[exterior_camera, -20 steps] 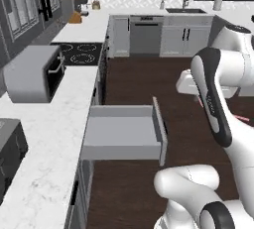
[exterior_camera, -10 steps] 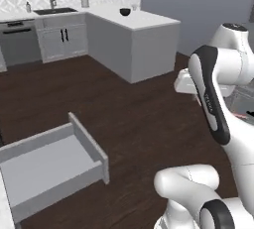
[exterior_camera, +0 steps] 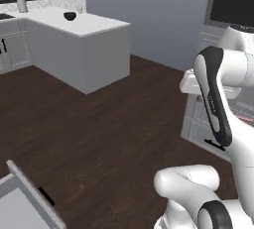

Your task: Take a straw from the drawer in front and place it inside the glass cup on the dining counter.

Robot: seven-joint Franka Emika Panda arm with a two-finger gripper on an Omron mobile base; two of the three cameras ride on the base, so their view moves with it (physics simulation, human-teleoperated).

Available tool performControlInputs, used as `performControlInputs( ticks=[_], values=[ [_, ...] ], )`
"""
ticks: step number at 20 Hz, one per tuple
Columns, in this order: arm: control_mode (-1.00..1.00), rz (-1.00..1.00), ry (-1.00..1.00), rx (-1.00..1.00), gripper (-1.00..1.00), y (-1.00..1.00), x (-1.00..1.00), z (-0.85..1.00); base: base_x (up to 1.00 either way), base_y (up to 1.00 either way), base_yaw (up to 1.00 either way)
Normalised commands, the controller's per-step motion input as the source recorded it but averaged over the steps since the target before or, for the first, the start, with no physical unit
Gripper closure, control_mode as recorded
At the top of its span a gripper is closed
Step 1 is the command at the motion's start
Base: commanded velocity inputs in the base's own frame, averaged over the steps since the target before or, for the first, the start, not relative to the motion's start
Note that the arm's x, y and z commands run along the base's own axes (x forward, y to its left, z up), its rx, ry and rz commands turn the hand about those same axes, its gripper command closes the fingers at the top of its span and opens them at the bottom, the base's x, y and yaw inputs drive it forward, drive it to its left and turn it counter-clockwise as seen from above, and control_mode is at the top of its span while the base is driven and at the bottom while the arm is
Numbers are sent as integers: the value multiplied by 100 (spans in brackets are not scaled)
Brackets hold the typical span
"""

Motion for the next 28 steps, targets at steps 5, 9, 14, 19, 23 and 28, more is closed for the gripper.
performControlInputs(
  ticks=[5,9,14,19,23,28],
  values=[
    [100,0,0,0,100,0,0,0,100,-22,-5],
    [100,0,0,0,100,0,0,0,100,-24,17],
    [100,0,0,0,100,0,0,0,100,-20,27],
    [100,0,0,0,100,0,0,0,100,-16,27],
    [100,0,0,0,100,0,0,0,100,-10,22],
    [100,0,0,0,100,0,0,0,100,-10,21]
  ],
)
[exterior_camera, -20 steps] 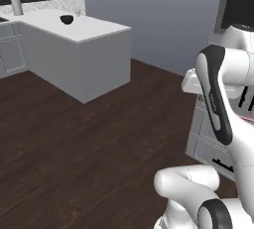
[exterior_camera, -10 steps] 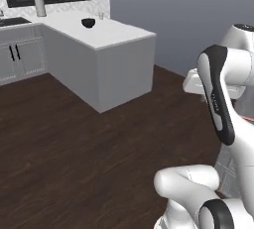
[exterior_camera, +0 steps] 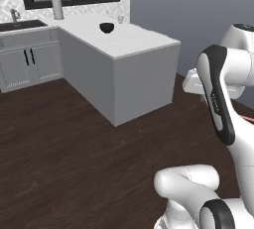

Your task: Take a straw from the drawer in front and place it inside the glass cup on the dining counter.

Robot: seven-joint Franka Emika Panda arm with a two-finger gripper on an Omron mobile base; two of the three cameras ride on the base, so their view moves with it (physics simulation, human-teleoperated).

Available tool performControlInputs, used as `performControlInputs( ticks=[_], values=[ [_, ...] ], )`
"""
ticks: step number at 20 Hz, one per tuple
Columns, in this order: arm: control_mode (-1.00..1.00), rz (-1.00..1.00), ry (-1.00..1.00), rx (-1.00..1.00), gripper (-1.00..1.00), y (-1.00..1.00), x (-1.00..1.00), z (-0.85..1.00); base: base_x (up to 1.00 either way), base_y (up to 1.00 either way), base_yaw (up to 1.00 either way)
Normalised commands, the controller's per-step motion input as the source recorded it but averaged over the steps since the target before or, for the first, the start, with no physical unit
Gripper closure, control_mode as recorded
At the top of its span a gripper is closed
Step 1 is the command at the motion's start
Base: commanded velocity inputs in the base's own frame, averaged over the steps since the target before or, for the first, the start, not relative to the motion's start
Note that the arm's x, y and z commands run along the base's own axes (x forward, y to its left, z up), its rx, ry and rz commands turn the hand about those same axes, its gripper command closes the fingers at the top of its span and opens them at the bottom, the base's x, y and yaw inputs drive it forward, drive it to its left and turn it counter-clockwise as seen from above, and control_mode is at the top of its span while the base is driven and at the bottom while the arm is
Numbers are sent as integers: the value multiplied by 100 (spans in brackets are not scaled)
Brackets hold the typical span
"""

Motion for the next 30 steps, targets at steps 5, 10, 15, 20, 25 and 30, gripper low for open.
performControlInputs(
  ticks=[5,10,15,20,25,30],
  values=[
    [100,0,0,0,100,0,0,0,100,-14,19],
    [100,0,0,0,100,0,0,0,100,-25,18],
    [100,0,0,0,100,0,0,0,100,-39,20],
    [100,0,0,0,100,0,0,0,100,-71,22],
    [100,0,0,0,100,0,0,0,89,-91,18],
    [100,0,0,0,100,0,0,0,56,-100,17]
  ],
)
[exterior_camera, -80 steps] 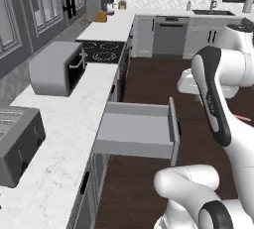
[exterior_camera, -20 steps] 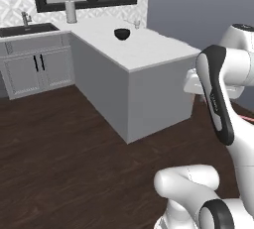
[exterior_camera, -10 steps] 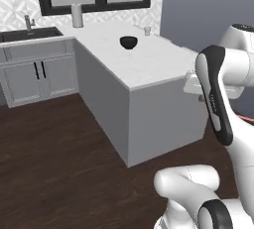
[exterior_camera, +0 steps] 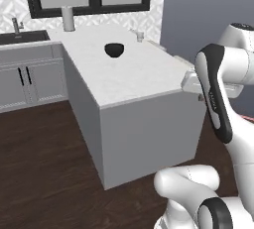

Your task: Take a straw from the drawer in front and place it inside the glass cup on the dining counter.

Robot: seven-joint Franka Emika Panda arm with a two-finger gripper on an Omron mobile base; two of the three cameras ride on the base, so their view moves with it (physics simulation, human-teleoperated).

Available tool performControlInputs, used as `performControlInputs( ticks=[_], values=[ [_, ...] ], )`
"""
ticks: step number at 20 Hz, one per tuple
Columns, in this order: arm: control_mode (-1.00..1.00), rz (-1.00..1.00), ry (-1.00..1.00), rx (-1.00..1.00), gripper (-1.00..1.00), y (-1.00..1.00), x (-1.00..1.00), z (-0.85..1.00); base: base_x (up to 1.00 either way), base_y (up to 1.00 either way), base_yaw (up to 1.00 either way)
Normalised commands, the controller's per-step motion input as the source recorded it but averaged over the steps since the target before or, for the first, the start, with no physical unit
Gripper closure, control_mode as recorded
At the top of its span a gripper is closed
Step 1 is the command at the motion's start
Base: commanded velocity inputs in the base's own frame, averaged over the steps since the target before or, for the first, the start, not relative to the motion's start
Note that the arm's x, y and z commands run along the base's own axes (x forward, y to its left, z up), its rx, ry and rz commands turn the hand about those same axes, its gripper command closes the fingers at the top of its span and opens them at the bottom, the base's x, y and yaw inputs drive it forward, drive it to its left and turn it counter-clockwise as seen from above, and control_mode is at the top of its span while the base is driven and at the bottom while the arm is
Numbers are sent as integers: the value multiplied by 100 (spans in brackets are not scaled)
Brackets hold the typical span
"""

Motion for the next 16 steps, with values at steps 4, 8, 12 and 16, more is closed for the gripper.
performControlInputs(
  ticks=[4,8,12,16],
  values=[
    [100,0,0,0,100,0,0,0,48,-100,20],
    [100,0,0,0,100,0,0,0,49,-100,20],
    [100,0,0,0,100,0,0,0,58,-100,22],
    [100,0,0,0,100,0,0,0,71,-100,26]
  ],
)
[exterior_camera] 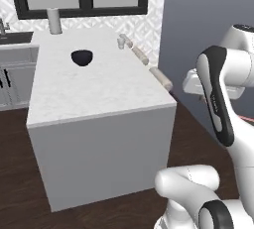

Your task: Take a straw from the drawer in front and place it inside the glass cup on the dining counter.

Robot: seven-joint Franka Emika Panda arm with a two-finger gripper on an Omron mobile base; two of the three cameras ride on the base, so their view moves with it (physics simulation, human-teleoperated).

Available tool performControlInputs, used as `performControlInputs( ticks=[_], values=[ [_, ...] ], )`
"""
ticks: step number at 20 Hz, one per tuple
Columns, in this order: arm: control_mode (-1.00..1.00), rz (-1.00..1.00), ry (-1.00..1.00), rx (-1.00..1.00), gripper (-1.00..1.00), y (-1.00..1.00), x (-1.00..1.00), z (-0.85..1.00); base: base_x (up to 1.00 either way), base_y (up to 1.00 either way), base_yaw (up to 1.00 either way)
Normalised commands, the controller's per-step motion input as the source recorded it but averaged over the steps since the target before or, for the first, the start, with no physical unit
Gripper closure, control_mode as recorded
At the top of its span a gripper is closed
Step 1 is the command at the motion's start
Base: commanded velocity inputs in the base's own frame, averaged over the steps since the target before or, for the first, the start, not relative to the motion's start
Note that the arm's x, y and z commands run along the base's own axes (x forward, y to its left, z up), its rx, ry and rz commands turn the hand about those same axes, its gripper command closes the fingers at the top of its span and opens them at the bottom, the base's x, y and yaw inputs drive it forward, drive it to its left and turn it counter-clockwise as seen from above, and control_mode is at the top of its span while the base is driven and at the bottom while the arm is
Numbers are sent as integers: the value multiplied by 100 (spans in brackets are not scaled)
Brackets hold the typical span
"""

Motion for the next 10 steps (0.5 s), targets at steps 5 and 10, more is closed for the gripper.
performControlInputs(
  ticks=[5,10],
  values=[
    [100,0,0,0,100,0,0,0,82,-98,31],
    [100,0,0,0,100,0,0,0,71,-97,35]
  ],
)
